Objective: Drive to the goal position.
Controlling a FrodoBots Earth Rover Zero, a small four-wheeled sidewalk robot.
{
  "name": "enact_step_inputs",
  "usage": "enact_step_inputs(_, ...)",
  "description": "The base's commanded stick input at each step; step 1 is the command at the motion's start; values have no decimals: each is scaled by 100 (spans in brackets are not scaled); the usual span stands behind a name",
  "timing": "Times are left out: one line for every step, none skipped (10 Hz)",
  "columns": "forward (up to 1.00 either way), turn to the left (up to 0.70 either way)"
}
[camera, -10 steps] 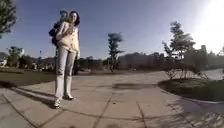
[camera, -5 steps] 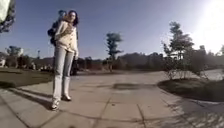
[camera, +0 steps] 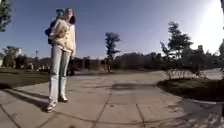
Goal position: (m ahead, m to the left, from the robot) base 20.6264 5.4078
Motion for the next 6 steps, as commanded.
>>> enact_step_inputs(21,-39)
enact_step_inputs(21,-39)
enact_step_inputs(21,-39)
enact_step_inputs(21,-39)
enact_step_inputs(21,-39)
enact_step_inputs(21,-39)
